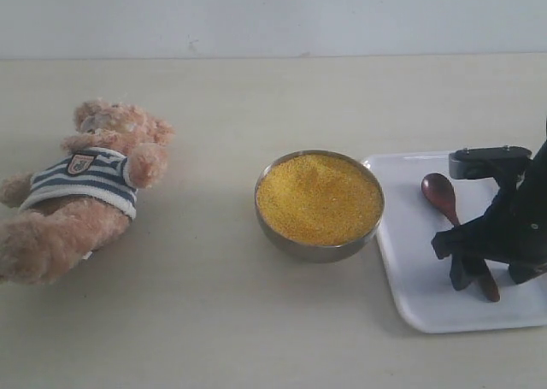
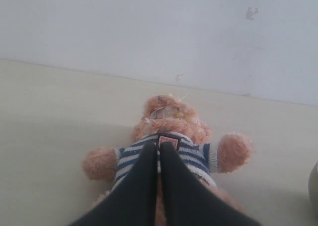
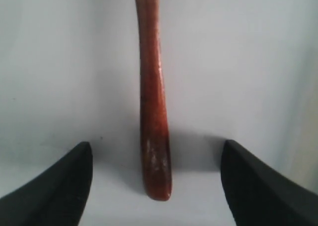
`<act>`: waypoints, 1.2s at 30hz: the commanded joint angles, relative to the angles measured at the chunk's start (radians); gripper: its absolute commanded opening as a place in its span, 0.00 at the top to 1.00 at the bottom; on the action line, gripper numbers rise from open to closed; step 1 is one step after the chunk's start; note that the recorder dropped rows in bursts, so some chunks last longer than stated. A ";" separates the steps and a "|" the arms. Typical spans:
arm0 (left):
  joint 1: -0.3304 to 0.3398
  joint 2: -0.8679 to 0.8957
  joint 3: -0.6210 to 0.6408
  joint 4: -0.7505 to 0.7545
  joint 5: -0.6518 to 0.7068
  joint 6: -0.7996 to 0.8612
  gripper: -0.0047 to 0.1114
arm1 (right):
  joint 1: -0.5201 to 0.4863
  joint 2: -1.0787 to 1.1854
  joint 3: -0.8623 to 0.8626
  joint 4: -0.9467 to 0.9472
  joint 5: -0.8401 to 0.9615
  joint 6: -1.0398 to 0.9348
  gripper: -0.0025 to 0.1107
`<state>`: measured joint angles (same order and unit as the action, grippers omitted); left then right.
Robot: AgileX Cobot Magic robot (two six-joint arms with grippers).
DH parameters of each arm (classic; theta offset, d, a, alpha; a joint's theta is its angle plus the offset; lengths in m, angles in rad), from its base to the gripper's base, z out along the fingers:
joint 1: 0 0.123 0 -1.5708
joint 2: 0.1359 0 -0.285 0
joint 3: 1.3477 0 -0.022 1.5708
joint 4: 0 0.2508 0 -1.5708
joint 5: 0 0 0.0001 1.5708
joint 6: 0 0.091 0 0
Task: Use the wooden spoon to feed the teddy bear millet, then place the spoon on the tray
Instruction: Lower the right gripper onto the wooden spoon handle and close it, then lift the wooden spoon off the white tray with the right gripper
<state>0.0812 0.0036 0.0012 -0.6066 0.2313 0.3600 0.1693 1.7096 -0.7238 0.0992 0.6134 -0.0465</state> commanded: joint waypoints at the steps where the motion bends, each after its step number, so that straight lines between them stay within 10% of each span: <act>1: 0.002 -0.004 -0.001 -0.003 0.000 0.007 0.93 | 0.002 -0.003 0.006 -0.011 -0.023 0.004 0.39; 11: 0.002 -0.004 -0.001 -0.003 0.000 0.007 0.93 | 0.002 -0.001 0.006 -0.037 -0.012 0.021 0.53; 15: 0.002 -0.004 -0.001 -0.003 0.000 0.007 0.93 | 0.002 -0.001 0.006 -0.035 0.003 0.021 0.98; 36: 0.002 -0.004 -0.001 -0.014 0.007 0.007 0.93 | 0.002 -0.323 -0.036 -0.038 0.130 -0.040 0.98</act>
<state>0.0812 0.0036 0.0012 -0.6137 0.2326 0.3619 0.1693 1.4363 -0.7275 0.0691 0.6773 -0.0473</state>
